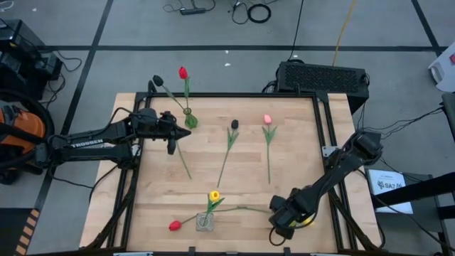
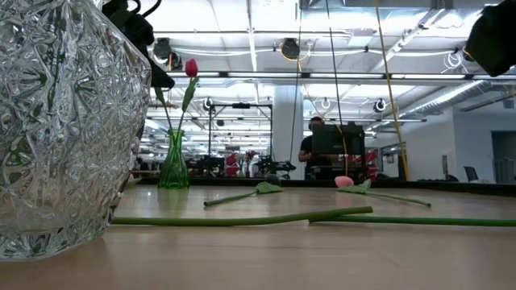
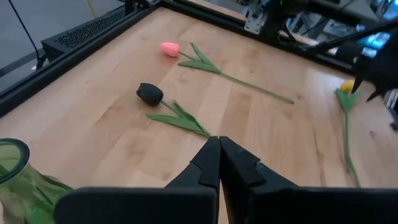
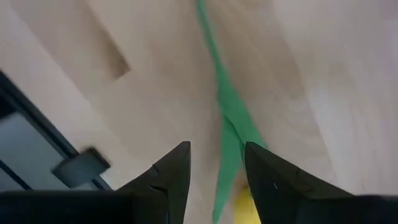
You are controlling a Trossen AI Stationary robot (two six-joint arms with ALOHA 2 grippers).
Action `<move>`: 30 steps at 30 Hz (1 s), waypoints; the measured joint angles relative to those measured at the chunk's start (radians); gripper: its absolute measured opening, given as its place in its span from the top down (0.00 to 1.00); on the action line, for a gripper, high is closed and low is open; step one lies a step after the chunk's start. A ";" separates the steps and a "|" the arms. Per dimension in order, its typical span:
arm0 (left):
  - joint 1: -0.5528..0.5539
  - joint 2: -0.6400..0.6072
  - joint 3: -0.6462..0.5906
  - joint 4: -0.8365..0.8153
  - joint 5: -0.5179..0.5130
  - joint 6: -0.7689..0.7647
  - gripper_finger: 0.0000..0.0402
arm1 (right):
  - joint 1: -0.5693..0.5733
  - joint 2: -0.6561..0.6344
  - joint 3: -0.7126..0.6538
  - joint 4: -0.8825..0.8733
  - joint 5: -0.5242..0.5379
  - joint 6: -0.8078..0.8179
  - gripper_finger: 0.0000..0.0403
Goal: Sort flowers into vase by color
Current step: Put the yellow flower into the transparent vase
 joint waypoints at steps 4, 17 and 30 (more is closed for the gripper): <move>0.000 0.000 0.000 0.025 0.000 -0.029 0.98 | 0.002 0.052 0.002 -0.014 0.000 -0.140 0.64; 0.000 0.000 0.000 0.211 0.000 -0.059 0.98 | 0.015 0.113 0.001 -0.119 0.014 -0.395 0.97; 0.000 0.034 0.043 0.251 -0.034 0.022 0.98 | -0.026 -0.413 -0.171 -0.323 0.219 -0.148 1.00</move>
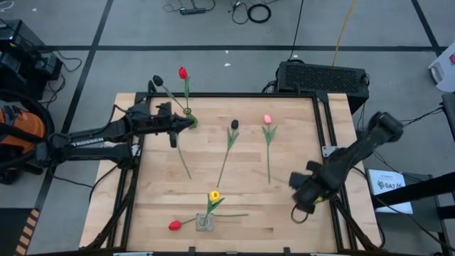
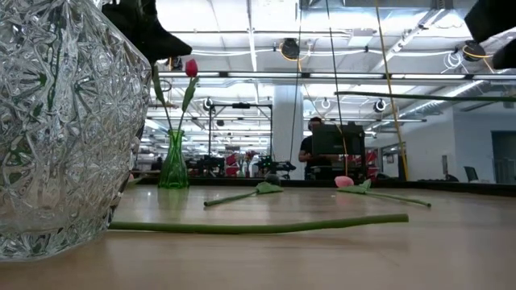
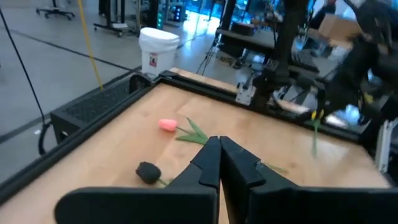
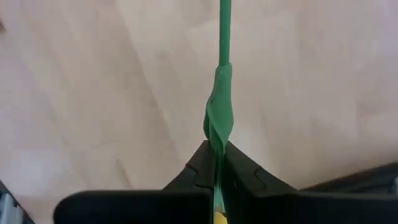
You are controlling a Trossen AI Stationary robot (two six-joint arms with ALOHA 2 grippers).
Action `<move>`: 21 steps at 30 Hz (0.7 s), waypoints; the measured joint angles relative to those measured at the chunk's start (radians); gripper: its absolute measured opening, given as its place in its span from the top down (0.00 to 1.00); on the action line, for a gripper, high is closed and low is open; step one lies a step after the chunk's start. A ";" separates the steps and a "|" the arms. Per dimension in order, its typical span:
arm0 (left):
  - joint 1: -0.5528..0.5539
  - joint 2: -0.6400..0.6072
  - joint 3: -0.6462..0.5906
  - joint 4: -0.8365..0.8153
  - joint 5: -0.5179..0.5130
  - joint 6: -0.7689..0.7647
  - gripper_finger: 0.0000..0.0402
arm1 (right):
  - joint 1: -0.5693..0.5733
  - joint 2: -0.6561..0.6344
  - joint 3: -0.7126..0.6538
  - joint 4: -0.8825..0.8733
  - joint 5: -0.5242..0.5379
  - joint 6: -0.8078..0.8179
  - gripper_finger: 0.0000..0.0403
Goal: Sort flowers into vase by color
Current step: Put the yellow flower into the transparent vase
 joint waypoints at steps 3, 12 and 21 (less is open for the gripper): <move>0.000 0.043 0.030 0.005 -0.001 0.038 0.98 | -0.037 -0.160 -0.086 0.090 0.040 0.104 1.00; -0.027 0.221 0.180 -0.006 -0.002 0.216 0.98 | -0.208 -0.595 -0.300 0.484 0.351 0.250 1.00; -0.106 0.444 0.460 -0.002 -0.174 0.666 0.98 | -0.387 -0.876 -0.408 0.773 0.359 0.230 1.00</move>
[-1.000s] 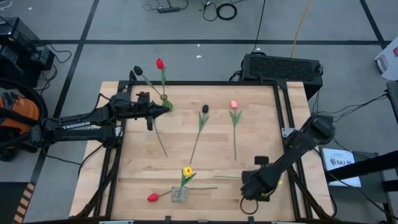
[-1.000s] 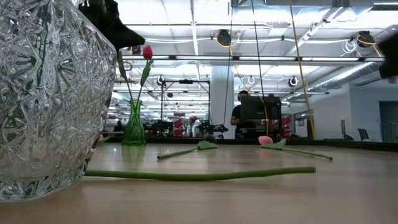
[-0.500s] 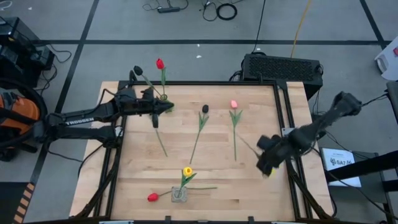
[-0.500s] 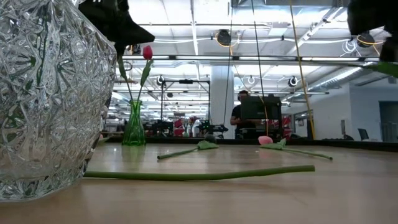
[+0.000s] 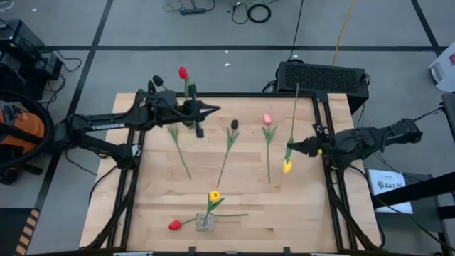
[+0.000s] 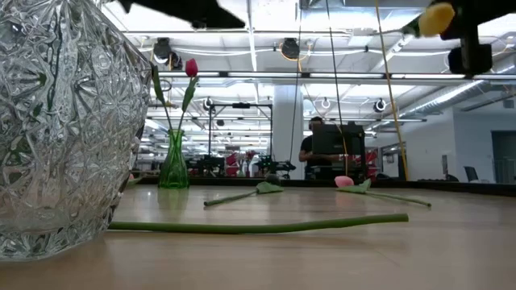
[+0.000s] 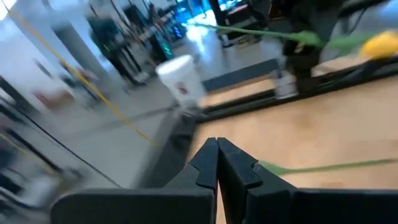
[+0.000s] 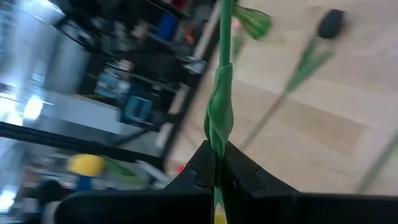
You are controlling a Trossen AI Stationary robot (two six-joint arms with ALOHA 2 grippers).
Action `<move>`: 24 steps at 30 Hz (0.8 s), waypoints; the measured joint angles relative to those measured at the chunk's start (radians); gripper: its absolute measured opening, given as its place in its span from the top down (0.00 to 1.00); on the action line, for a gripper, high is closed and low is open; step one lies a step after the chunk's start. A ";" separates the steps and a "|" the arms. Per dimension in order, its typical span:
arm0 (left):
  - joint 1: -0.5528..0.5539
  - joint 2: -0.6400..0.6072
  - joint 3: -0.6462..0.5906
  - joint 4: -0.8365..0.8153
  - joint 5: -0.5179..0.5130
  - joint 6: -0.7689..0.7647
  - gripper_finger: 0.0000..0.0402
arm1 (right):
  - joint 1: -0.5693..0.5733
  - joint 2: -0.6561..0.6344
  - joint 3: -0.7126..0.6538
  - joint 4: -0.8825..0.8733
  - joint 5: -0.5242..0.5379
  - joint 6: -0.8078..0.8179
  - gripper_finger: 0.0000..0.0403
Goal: Sort flowers into vase by color
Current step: Put the yellow flower into the transparent vase
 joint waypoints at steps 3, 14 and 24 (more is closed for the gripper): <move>-0.028 0.074 0.095 0.000 -0.050 0.184 0.98 | -0.031 -0.032 -0.004 0.040 -0.015 0.031 1.00; -0.126 0.309 0.326 0.008 -0.090 0.782 0.81 | -0.091 0.005 -0.004 0.276 -0.136 0.018 1.00; -0.196 0.497 0.485 0.170 -0.110 1.196 0.49 | -0.111 0.160 -0.004 0.506 -0.287 0.103 1.00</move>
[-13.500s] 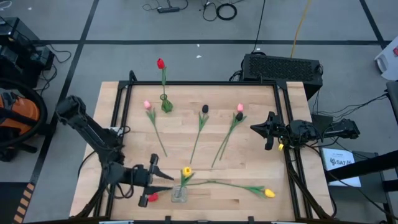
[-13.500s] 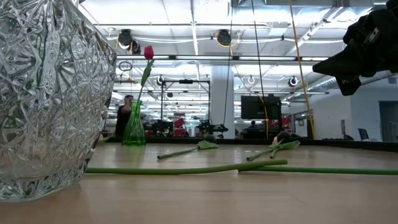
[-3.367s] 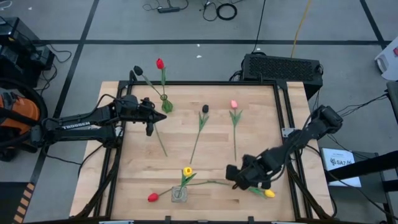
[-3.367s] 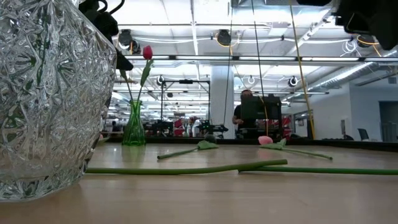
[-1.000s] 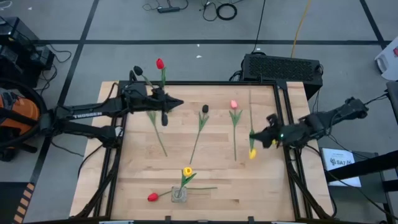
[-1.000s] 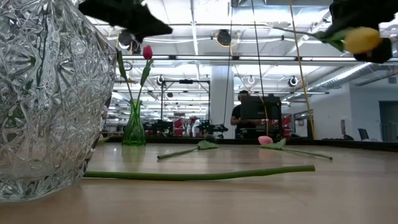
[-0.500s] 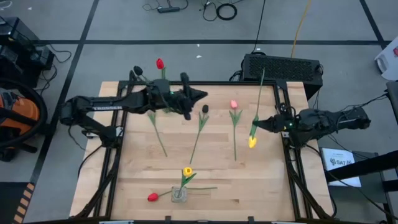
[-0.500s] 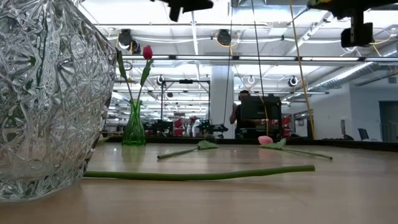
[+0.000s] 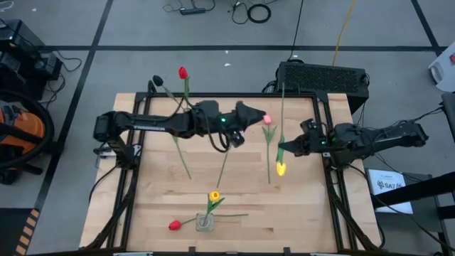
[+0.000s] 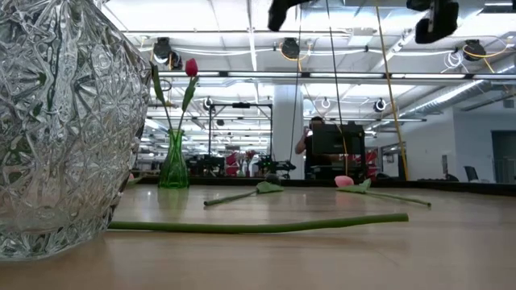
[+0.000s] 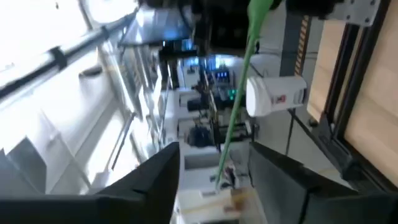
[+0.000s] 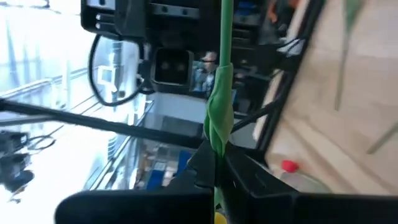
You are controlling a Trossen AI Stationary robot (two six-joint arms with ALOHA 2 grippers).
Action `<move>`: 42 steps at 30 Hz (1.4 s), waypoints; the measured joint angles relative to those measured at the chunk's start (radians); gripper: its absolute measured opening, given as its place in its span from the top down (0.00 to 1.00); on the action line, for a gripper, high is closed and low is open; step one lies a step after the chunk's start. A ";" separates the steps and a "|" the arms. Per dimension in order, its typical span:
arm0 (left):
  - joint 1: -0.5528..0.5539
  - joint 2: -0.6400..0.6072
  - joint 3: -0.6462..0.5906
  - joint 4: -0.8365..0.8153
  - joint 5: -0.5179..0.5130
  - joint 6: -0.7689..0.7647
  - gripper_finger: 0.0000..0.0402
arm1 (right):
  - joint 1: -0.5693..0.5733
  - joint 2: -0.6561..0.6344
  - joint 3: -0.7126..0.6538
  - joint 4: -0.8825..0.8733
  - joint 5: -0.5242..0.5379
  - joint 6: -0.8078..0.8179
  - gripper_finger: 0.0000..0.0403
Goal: Sort flowers into vase by color
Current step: Put the yellow flower into the transparent vase
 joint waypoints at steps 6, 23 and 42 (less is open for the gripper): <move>-0.029 0.065 0.062 -0.021 0.031 0.003 0.46 | 0.000 0.077 0.000 0.103 -0.081 -0.001 1.00; -0.064 0.125 0.105 -0.069 0.108 0.055 0.62 | -0.032 0.101 0.000 0.112 -0.186 0.048 0.99; -0.064 0.125 0.105 -0.092 0.137 0.053 0.87 | -0.032 0.152 0.000 0.162 -0.188 0.048 0.99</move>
